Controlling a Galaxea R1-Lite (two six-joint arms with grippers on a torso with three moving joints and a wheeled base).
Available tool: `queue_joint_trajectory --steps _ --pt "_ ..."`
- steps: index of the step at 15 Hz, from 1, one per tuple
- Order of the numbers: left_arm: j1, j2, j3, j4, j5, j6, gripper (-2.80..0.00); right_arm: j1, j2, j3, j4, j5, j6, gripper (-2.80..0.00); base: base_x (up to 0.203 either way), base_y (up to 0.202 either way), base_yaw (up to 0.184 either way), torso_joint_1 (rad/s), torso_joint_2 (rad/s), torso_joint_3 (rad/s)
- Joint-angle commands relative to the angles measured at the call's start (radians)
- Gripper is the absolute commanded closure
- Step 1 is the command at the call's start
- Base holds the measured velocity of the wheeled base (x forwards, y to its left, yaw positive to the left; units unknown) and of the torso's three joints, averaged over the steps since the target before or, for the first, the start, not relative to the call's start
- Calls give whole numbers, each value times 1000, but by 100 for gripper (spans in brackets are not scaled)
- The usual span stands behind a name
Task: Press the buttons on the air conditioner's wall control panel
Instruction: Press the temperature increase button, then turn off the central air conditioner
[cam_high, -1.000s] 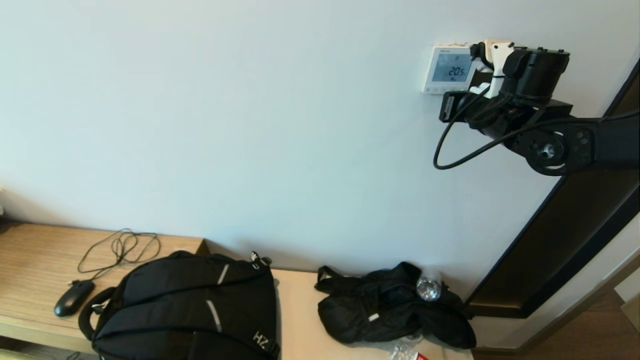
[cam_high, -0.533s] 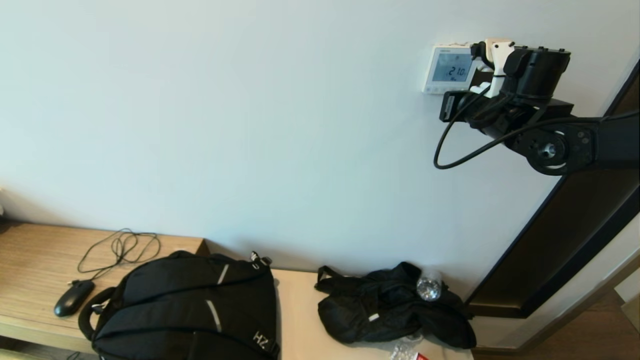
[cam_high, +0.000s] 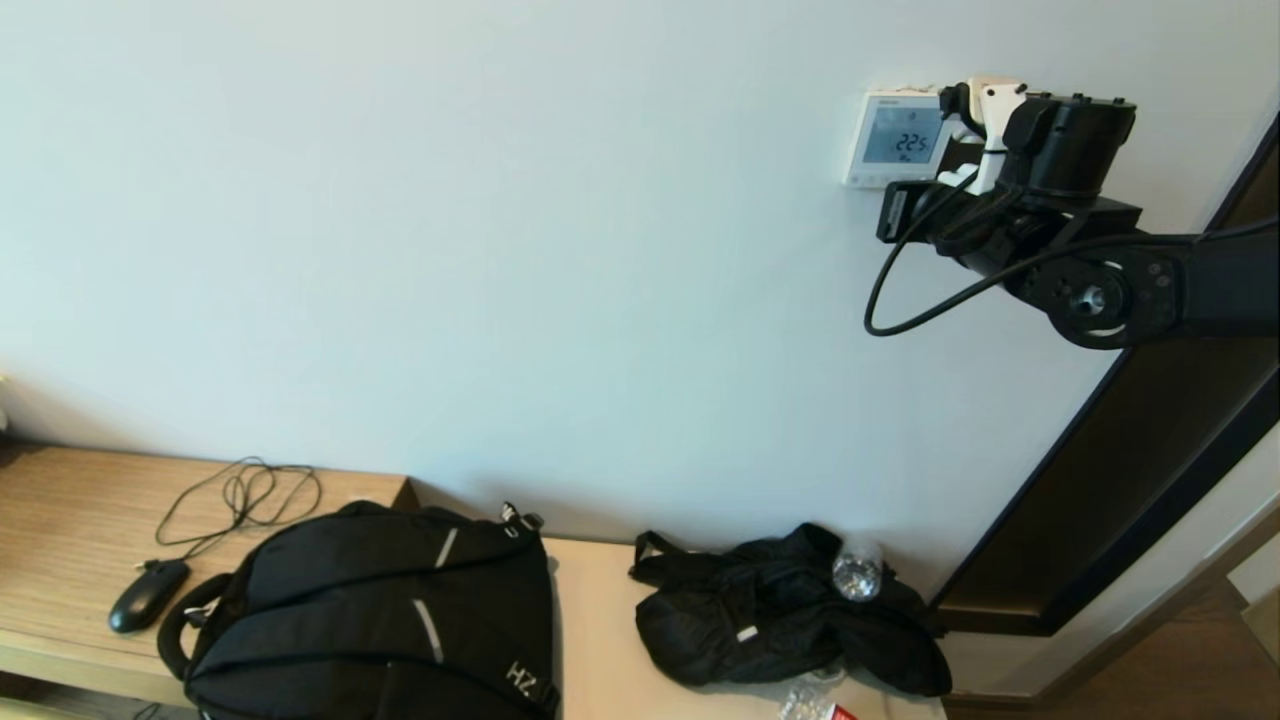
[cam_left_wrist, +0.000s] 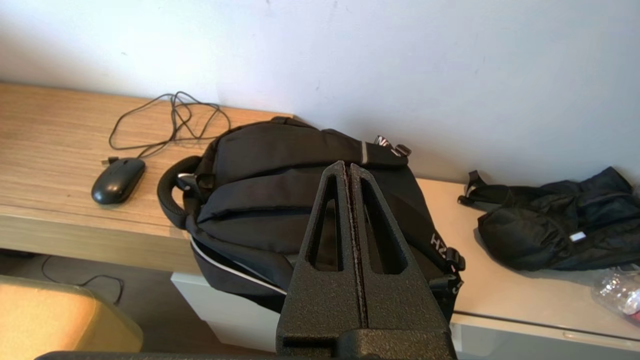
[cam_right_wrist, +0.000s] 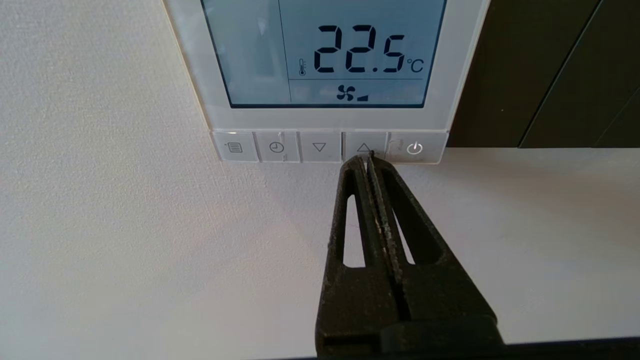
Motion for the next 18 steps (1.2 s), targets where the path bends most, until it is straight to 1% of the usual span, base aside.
queue_joint_trajectory --steps 1,4,7,10,14,16,18 --pt "0 0 0 0 0 -1 0 3 -15 13 -4 -2 -1 0 0 0 0 0 0 0" --pt "0 0 0 0 0 -1 0 7 -75 58 -4 -1 0 0 0 0 0 0 0 0" --pt "0 0 0 0 0 -1 0 10 -183 149 -4 -3 0 0 0 0 0 0 0 0" --pt "0 0 0 0 0 -1 0 11 -344 289 -4 -2 0 0 0 0 0 0 0 0" --pt "0 0 0 0 0 -1 0 -16 -576 469 -1 1 -5 0 0 0 0 0 0 0" --pt "0 0 0 0 0 -1 0 -45 -700 589 7 7 -8 0 0 0 0 0 0 0" --pt "0 0 0 0 0 -1 0 -58 -815 732 13 18 -9 0 0 0 0 0 0 0"
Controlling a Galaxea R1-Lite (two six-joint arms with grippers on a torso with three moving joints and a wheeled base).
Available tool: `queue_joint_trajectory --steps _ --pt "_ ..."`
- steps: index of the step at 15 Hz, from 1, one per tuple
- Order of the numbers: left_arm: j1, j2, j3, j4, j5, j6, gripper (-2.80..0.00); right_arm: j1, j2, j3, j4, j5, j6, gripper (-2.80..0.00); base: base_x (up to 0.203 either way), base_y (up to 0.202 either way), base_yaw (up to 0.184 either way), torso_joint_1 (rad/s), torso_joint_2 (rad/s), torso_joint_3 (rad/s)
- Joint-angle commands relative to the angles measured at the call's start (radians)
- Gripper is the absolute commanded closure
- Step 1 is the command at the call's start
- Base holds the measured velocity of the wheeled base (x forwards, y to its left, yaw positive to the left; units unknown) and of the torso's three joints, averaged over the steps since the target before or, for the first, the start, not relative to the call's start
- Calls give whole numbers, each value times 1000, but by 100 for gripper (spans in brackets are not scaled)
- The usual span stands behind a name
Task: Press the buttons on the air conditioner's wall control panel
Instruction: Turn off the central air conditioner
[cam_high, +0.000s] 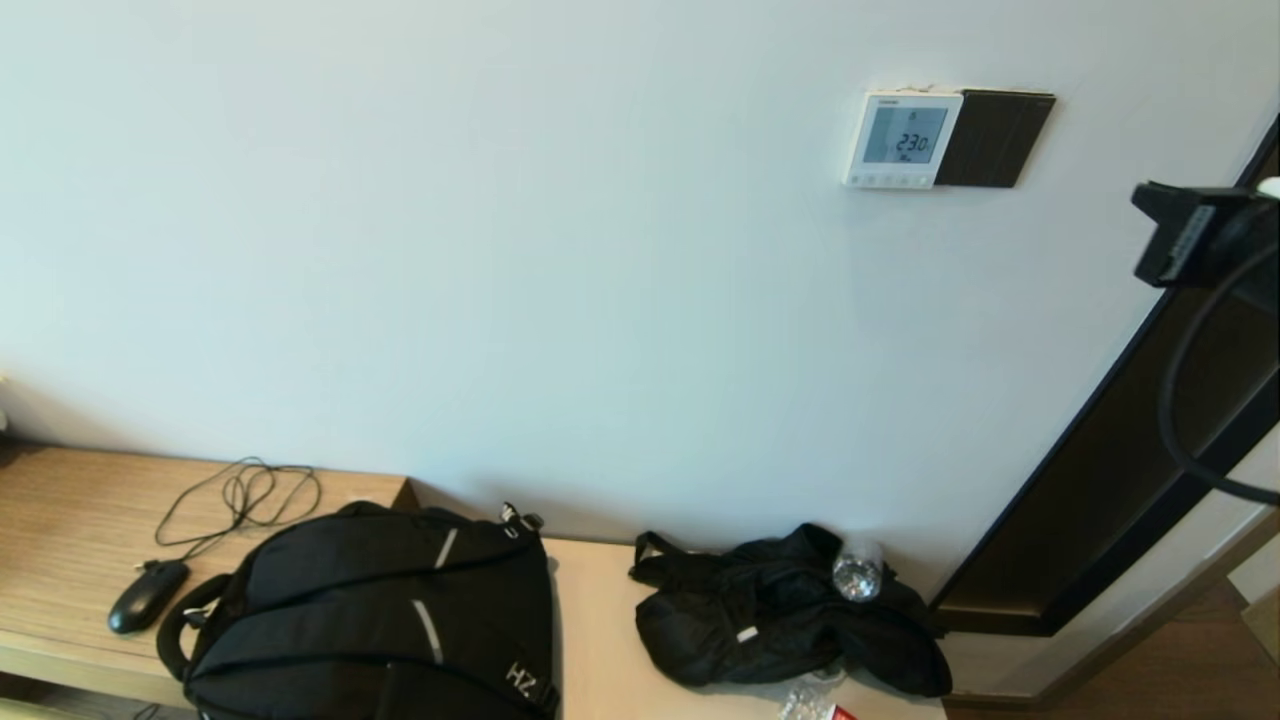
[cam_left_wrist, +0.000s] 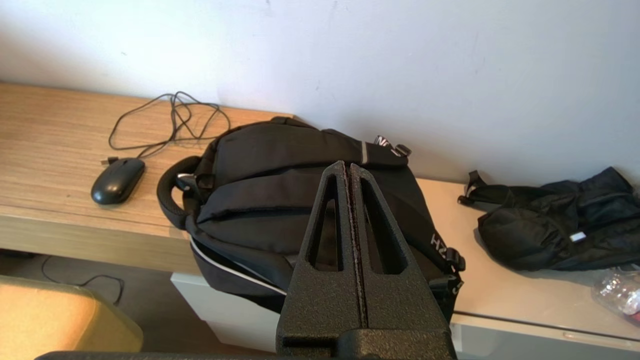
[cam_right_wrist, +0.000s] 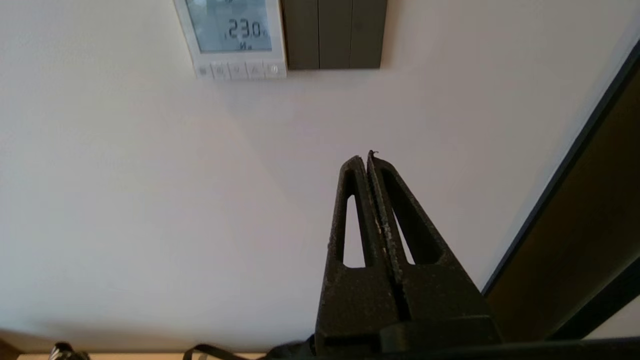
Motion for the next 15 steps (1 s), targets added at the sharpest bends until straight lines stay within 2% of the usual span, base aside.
queue_joint_trajectory --steps 1,11,15 --pt "0 0 0 1 1 -1 0 -13 -188 167 0 8 -2 0 0 0 0 0 0 0" --pt "0 0 0 1 1 -1 0 -34 -674 742 119 81 -18 0 0 0 0 0 0 0" --pt "0 0 0 1 1 -1 0 -33 -836 892 153 82 -33 0 0 0 0 0 0 0"
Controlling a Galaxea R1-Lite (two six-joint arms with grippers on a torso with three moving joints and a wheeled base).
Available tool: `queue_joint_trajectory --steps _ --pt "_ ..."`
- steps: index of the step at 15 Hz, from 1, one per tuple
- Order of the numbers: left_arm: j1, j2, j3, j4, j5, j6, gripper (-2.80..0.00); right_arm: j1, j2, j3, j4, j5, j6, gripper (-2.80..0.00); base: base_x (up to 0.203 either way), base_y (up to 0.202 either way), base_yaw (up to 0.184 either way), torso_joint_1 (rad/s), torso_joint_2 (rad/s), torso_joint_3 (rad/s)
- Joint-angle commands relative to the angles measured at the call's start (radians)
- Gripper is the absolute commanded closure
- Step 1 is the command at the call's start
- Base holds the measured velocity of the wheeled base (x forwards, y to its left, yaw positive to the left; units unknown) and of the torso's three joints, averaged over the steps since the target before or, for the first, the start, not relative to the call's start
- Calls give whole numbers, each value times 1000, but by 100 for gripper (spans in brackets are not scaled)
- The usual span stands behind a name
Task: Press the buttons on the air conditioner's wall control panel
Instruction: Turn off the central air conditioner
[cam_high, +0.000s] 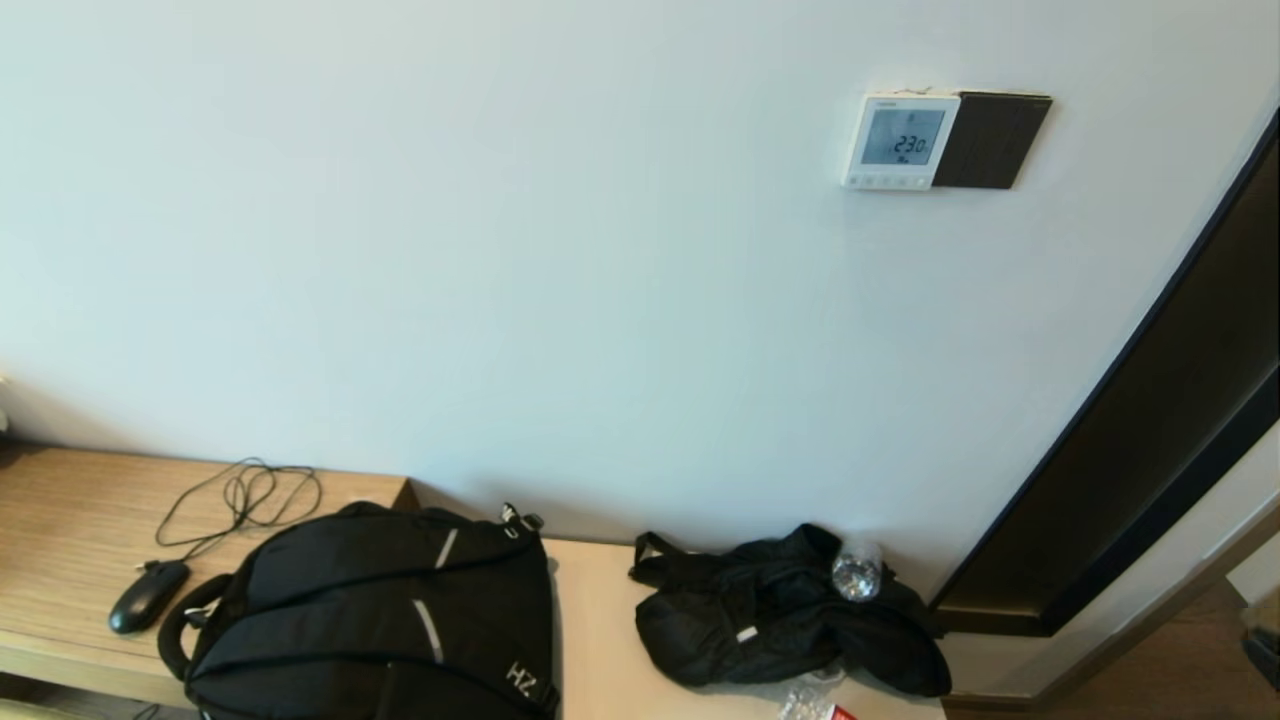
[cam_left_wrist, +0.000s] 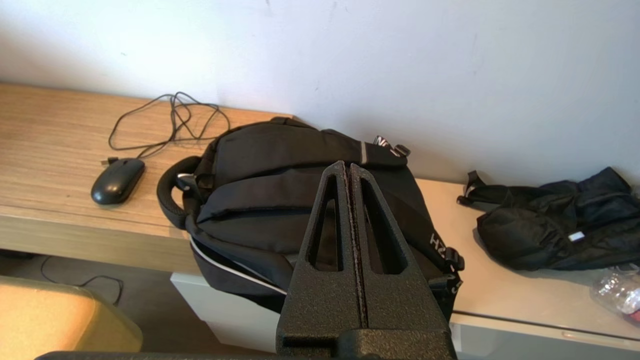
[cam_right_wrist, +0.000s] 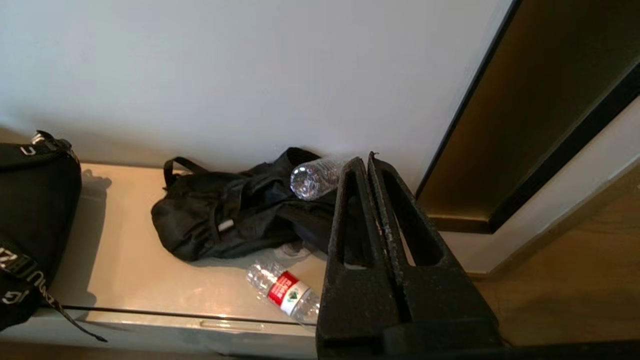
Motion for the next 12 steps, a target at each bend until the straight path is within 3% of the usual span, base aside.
queue_joint_trajectory --steps 1,5,10,12 --pt "0 0 0 0 0 -1 0 -2 -134 64 40 0 -4 0 0 0 0 0 0 0" --pt "0 0 0 0 0 -1 0 -6 -262 84 178 -1 -6 0 0 0 0 0 0 0" --pt "0 0 0 0 0 -1 0 -11 -263 84 194 -1 0 0 0 0 0 0 0 0" --pt "0 0 0 0 0 -1 0 -54 -273 84 222 20 -1 0 0 0 0 0 0 0"
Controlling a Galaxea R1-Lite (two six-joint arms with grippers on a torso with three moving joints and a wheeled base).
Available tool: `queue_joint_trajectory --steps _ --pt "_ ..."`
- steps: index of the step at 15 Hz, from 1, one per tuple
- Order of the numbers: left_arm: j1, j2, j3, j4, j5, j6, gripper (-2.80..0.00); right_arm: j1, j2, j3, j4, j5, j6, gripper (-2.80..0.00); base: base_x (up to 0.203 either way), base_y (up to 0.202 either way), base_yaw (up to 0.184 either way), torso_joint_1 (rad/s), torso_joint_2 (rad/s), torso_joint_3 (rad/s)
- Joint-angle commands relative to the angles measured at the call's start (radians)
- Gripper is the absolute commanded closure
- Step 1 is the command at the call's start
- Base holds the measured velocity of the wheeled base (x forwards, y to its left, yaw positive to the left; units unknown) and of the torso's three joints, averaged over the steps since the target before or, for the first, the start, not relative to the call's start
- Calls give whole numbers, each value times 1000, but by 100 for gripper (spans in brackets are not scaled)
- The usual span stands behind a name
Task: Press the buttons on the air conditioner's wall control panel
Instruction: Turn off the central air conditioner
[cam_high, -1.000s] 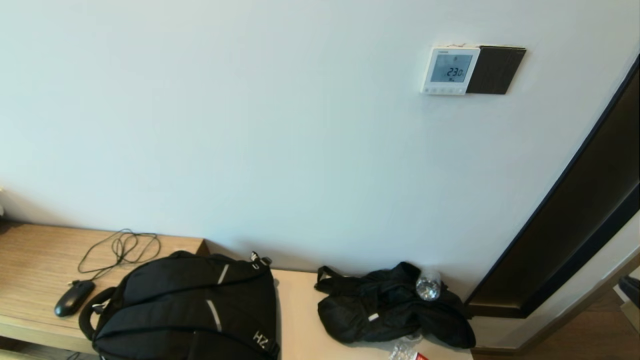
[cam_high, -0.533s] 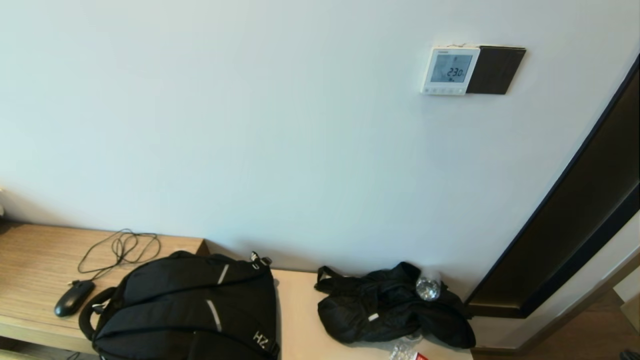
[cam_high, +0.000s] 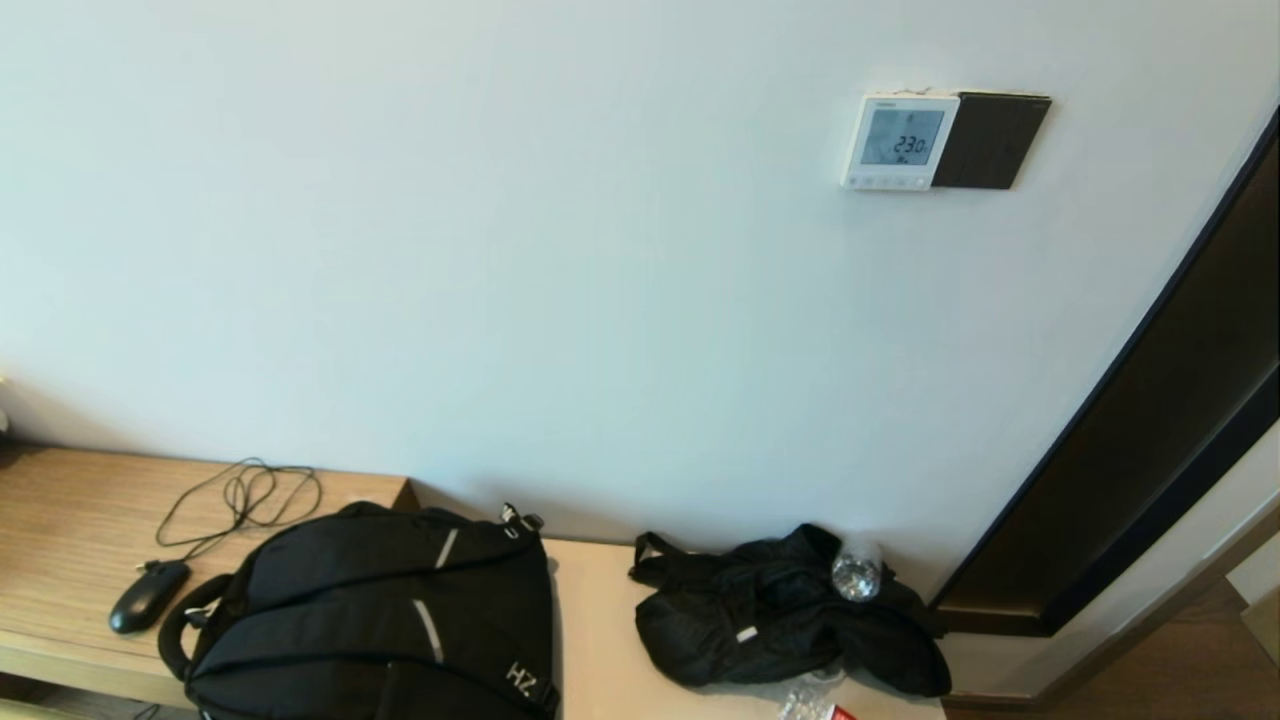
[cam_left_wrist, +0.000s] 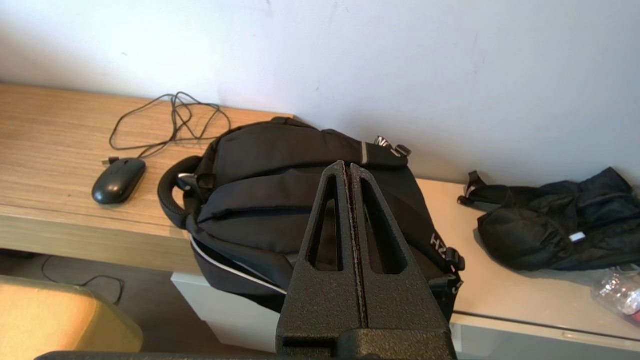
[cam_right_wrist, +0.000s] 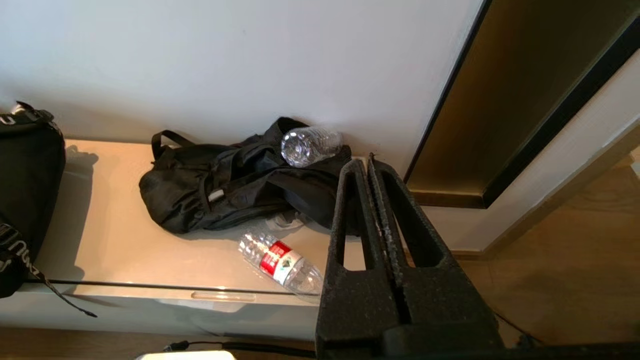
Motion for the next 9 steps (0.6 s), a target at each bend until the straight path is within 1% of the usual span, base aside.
queue_joint_trajectory --steps 1,3,4,6,8,9 --pt "2 0 0 1 0 -1 0 -43 -39 0 31 43 -2 0 0 0 0 0 0 0" --pt "0 0 0 1 0 -1 0 -61 -115 -1 89 95 -4 0 0 0 0 0 0 0" --pt "0 0 0 1 0 -1 0 -74 -136 -1 105 105 -3 0 0 0 0 0 0 0" --pt "0 0 0 1 0 -1 0 -77 -173 0 117 114 -5 0 0 0 0 0 0 0" --pt "0 0 0 1 0 -1 0 -77 -224 -1 180 122 -7 0 0 0 0 0 0 0" --pt "0 0 0 1 0 -1 0 -76 -234 0 174 123 -8 0 0 0 0 0 0 0"
